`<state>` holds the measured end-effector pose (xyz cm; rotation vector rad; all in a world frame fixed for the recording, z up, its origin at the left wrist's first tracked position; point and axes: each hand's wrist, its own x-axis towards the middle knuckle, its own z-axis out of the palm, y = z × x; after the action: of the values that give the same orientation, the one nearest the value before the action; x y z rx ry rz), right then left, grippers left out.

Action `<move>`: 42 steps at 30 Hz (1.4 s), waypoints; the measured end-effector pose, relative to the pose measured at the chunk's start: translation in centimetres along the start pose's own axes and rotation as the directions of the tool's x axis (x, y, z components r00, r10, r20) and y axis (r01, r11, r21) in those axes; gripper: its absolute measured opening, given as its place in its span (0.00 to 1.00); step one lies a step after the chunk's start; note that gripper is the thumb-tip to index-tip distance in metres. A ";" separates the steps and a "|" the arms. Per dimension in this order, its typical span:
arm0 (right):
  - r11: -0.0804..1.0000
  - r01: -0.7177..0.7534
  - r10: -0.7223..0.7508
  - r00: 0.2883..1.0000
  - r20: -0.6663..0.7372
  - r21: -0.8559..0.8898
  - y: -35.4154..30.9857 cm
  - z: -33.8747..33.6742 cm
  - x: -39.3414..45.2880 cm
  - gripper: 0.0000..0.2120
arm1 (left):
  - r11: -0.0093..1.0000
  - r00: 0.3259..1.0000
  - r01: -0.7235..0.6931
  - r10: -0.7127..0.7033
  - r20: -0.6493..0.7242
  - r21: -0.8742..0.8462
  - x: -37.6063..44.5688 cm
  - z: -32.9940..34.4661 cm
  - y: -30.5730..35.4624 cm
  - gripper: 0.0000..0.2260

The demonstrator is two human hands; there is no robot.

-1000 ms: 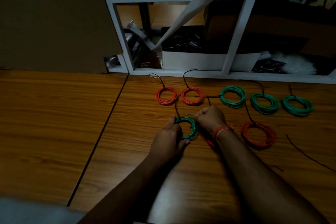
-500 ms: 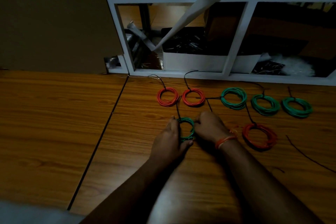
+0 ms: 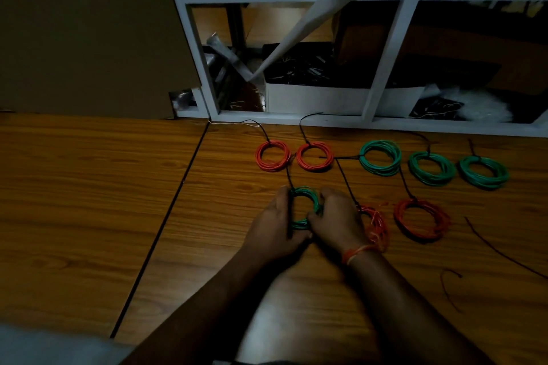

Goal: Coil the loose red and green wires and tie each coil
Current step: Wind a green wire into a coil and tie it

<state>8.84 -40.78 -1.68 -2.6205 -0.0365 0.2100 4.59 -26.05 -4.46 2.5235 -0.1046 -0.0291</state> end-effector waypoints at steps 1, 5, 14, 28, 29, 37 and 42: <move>0.999 -0.021 0.021 0.999 0.030 0.025 -0.1 -0.4 0.3 0.28 | 1.000 1.000 0.010 -0.010 0.002 -0.003 0.1 0.0 0.1 0.48; 0.991 -0.091 0.071 0.980 0.186 0.101 -0.7 -2.0 1.7 0.16 | 0.999 0.999 0.043 -0.043 -0.012 0.022 0.1 0.2 0.4 0.47; 0.997 -0.039 0.031 0.992 0.126 0.059 -0.2 -1.4 1.7 0.10 | 0.997 0.997 0.071 -0.070 0.041 -0.031 0.3 -0.3 0.2 0.48; 0.977 0.182 -0.136 0.931 -0.338 0.109 3.1 -4.7 -2.3 0.13 | 0.987 0.971 -0.157 0.163 -0.176 0.045 -0.7 -0.1 2.8 0.24; 0.983 0.151 -0.107 0.934 -0.341 0.104 4.2 -5.8 -2.4 0.13 | 0.974 0.959 -0.223 0.228 -0.167 0.048 -0.9 0.1 3.7 0.21; 0.964 0.189 -0.173 0.980 0.096 -0.186 10.7 -9.6 -3.1 0.24 | 0.914 0.916 -0.400 0.401 -0.004 0.072 -0.1 3.3 7.1 0.24; 0.968 0.213 -0.221 0.974 -0.052 -0.132 12.2 -7.8 -3.4 0.09 | 0.883 0.900 -0.432 0.435 0.022 0.186 1.0 4.7 7.7 0.07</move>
<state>6.56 -55.39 -0.44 -2.7202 -0.3223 0.0446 4.83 -35.12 -3.89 2.6256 -0.6930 0.1955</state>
